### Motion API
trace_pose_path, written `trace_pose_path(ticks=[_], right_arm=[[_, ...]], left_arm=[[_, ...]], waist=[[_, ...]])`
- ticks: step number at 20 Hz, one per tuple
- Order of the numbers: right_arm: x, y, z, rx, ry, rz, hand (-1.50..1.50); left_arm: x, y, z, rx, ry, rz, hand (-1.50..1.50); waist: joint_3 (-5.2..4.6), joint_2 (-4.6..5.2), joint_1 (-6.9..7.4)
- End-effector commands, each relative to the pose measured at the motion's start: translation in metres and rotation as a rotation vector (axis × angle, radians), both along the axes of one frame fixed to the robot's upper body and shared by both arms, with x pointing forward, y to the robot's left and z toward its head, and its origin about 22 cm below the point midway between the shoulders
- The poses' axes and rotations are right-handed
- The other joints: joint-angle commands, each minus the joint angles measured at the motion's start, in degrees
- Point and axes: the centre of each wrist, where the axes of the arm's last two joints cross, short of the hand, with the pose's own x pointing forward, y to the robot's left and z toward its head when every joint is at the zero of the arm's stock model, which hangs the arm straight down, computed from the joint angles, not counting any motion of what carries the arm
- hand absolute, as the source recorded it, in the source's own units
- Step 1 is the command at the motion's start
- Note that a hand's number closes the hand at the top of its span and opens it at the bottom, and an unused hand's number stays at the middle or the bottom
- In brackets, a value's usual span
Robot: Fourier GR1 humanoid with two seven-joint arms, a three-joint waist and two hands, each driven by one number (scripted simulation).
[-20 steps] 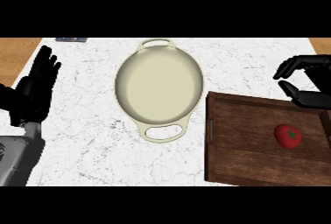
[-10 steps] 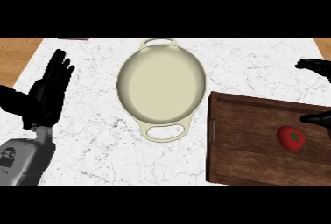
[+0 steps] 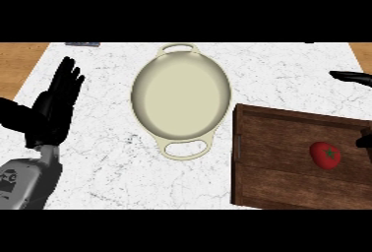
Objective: Pick the tomato from the tray and place it in the pot
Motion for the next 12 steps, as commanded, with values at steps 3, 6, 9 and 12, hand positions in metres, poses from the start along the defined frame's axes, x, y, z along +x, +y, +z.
trace_pose_path(ticks=[3,6,9,12], right_arm=[[-0.003,0.016,0.006,-0.255,0.07,0.318,-1.5],[-0.009,0.01,0.0,-0.372,0.091,0.358,-1.5],[-0.011,0.03,-0.026,-0.432,0.09,0.411,-1.5],[-0.007,0.009,-0.034,-0.435,0.11,0.383,-1.5]], left_arm=[[-0.003,0.008,-0.009,0.013,0.016,0.017,0.0],[0.0,0.008,0.007,-0.004,0.006,0.019,0.0],[-0.001,0.017,0.008,-0.001,0.018,0.048,0.0],[-0.01,0.016,-0.003,-0.003,0.023,0.02,0.0]], waist=[[-0.2,-0.23,-0.72],[-0.18,-0.37,-1.37],[-0.24,-0.67,-2.2],[-0.23,-0.45,-1.75]])
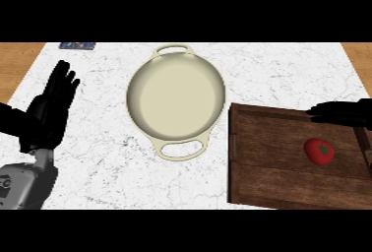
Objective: Pick the tomato from the tray and place it in the pot
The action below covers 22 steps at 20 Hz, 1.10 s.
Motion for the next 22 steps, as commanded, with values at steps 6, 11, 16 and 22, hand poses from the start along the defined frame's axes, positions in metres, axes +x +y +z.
trace_pose_path(ticks=[6,11,16,22], right_arm=[[0.013,0.003,-0.027,-0.003,0.15,0.128,-1.5],[0.019,0.017,-0.045,-0.063,0.081,0.093,-1.5],[0.018,0.001,-0.062,-0.081,0.064,0.085,-1.5],[0.024,0.021,-0.082,-0.06,0.091,0.098,-1.5]], left_arm=[[-0.001,0.009,0.001,-0.002,0.015,0.006,0.0],[0.001,0.017,0.007,-0.002,0.027,0.033,0.0],[-0.006,0.013,-0.012,0.008,0.011,0.028,0.0],[-0.017,0.01,-0.004,0.008,-0.008,0.027,0.0]], waist=[[-0.05,-0.09,-0.9],[-0.07,-0.35,-1.61],[-0.07,-0.29,-1.67],[-0.06,-0.36,-1.42]])
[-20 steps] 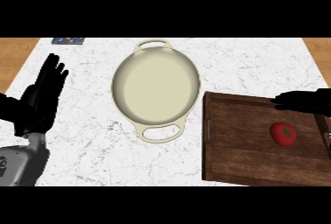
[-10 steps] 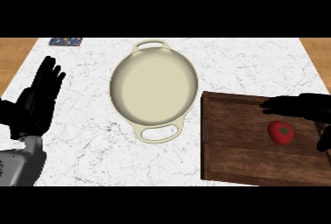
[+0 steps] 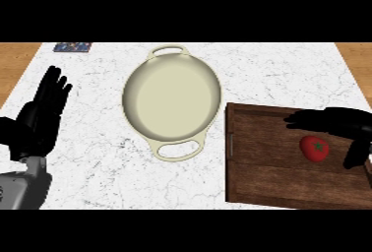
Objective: Pick the tomato from the tray and place it in the pot
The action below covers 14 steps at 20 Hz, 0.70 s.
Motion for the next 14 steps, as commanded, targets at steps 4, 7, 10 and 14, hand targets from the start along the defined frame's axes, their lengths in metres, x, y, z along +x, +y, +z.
trace_pose_path(ticks=[4,7,10,14], right_arm=[[-0.007,0.001,-0.021,0.027,0.061,0.057,-1.5],[0.003,-0.021,-0.006,0.011,0.042,0.031,-1.5],[0.012,-0.007,-0.026,0.013,0.054,0.016,-1.5],[0.008,0.018,-0.039,-0.024,0.021,0.163,1.5]], left_arm=[[0.004,-0.001,-0.011,0.017,-0.003,0.013,0.0],[-0.01,-0.005,-0.001,-0.02,0.001,-0.004,0.0],[0.006,-0.001,0.003,-0.01,-0.012,0.005,0.0],[0.001,-0.01,0.001,0.005,-0.011,0.012,0.0]], waist=[[-0.03,-0.13,-0.64],[0.0,-0.06,0.04],[0.01,0.11,0.12],[0.02,0.04,0.01]])
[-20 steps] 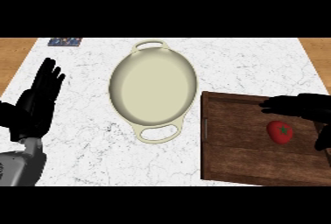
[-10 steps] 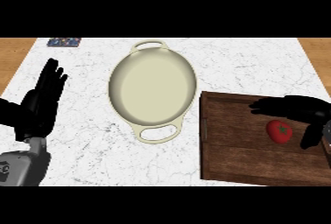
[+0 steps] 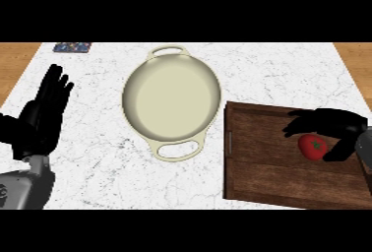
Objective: Pick the tomato from the tray and place it in the pot
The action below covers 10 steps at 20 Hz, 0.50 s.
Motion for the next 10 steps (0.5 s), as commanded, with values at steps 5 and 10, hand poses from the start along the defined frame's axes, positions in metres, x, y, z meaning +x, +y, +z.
trace_pose_path(ticks=[5,10], right_arm=[[-0.004,0.035,-0.027,0.079,0.007,0.188,1.5],[-0.016,-0.008,-0.032,0.067,0.004,0.199,1.5]], left_arm=[[-0.002,-0.011,-0.008,-0.001,0.005,0.002,0.0],[0.001,-0.003,0.003,-0.01,0.001,0.002,0.0]], waist=[[0.26,0.16,-0.2],[0.3,0.31,-0.02]])
